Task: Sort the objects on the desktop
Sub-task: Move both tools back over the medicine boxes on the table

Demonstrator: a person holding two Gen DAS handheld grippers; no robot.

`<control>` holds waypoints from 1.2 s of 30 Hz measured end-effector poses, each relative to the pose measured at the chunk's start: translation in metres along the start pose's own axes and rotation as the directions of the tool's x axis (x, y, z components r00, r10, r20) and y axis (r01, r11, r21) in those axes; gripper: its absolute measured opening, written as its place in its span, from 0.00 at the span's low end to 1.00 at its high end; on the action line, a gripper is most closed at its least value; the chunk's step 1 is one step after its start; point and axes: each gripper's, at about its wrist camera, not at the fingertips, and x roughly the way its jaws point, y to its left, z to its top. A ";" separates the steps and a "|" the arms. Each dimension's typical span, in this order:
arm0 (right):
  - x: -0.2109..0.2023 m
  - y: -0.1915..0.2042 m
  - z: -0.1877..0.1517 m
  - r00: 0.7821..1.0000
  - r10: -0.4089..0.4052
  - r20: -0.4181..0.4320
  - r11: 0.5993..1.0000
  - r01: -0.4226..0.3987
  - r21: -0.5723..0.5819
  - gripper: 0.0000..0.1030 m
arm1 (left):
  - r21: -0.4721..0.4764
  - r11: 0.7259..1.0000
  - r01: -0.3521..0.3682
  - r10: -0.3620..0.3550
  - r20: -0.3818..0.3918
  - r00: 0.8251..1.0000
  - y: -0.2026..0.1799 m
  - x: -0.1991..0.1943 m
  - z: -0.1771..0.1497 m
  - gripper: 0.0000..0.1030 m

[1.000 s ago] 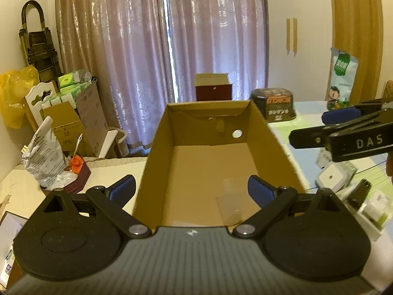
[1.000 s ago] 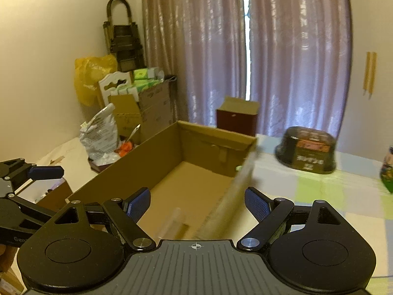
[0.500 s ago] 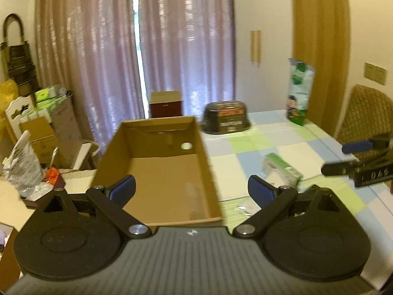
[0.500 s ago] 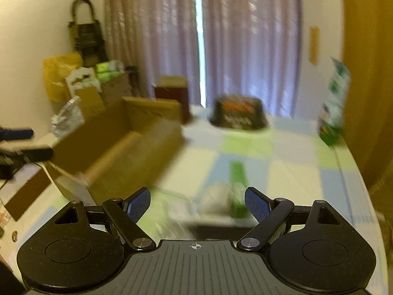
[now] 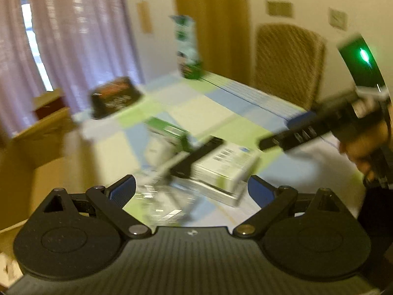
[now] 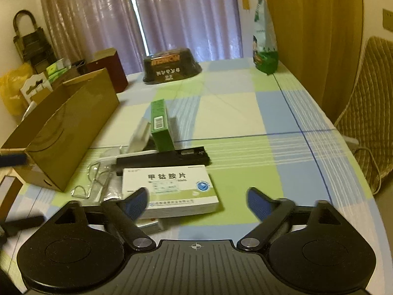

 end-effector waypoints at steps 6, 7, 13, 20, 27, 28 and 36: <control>0.009 -0.017 0.000 0.999 0.036 -0.020 0.997 -0.034 0.062 1.00 | 0.111 0.989 0.097 -0.093 -0.038 0.995 -0.029 0.042 -0.008 0.93; 0.011 -0.019 -0.001 0.999 0.046 -0.028 0.996 -0.043 0.074 1.00 | 0.121 0.987 0.104 -0.099 -0.044 0.994 -0.031 0.049 -0.008 0.93; 0.027 -0.031 -0.004 0.996 0.061 -0.068 0.990 -0.051 0.135 1.00 | 0.132 0.983 0.125 -0.115 -0.083 0.990 -0.031 0.088 -0.007 0.93; 0.032 -0.047 -0.005 0.998 -0.006 -0.068 0.983 0.019 0.183 1.00 | 0.150 0.965 0.215 -0.197 -0.130 0.972 -0.046 0.104 -0.011 0.93; 0.029 -0.067 -0.007 0.997 -0.043 -0.071 0.960 0.061 0.272 1.00 | 0.168 0.943 0.287 -0.266 -0.138 0.954 -0.080 0.112 -0.016 0.93; 0.029 -0.067 -0.007 0.997 -0.039 -0.072 0.960 0.057 0.275 1.00 | 0.171 0.940 0.294 -0.272 -0.139 0.952 -0.083 0.113 -0.015 0.93; 0.030 -0.064 -0.005 0.997 -0.011 -0.081 0.956 0.034 0.290 1.00 | 0.121 0.970 0.209 -0.196 -0.111 0.974 -0.059 0.111 -0.011 0.95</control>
